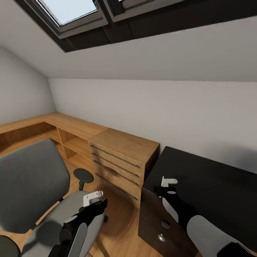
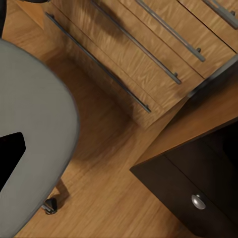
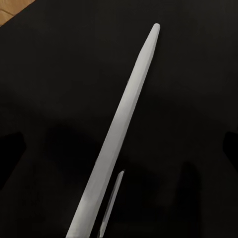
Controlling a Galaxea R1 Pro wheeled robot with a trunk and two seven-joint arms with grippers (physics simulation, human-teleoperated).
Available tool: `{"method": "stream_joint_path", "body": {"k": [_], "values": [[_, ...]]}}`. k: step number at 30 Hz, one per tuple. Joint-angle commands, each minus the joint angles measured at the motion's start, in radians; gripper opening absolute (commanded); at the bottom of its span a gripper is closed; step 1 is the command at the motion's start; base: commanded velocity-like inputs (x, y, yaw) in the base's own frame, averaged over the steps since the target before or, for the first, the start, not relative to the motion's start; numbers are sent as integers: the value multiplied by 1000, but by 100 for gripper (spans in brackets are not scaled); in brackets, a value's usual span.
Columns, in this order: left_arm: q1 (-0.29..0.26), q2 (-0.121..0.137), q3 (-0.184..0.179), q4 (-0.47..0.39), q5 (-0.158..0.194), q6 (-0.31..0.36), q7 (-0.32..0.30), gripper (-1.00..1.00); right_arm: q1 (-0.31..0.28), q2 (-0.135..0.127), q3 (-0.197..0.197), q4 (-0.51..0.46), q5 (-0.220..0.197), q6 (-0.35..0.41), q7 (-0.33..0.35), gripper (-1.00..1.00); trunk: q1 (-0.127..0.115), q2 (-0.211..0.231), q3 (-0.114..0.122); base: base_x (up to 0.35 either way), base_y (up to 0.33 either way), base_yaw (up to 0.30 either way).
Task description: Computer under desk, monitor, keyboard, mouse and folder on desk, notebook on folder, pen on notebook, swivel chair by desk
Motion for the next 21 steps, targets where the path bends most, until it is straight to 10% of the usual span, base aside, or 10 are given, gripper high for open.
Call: {"method": "stream_joint_path", "body": {"k": [1, 21], "values": [[-1, 0, -1, -1, 11, 3, 9, 100, -1, -1, 8, -3, -6, 6, -8, 100, 4, -8, -4, 0, 0, 0], [-1, 0, -1, -1, 11, 3, 10, 100, -1, -1, 7, -3, -6, 6, -8, 100, 38, -71, -33, 0, 0, 0]]}}
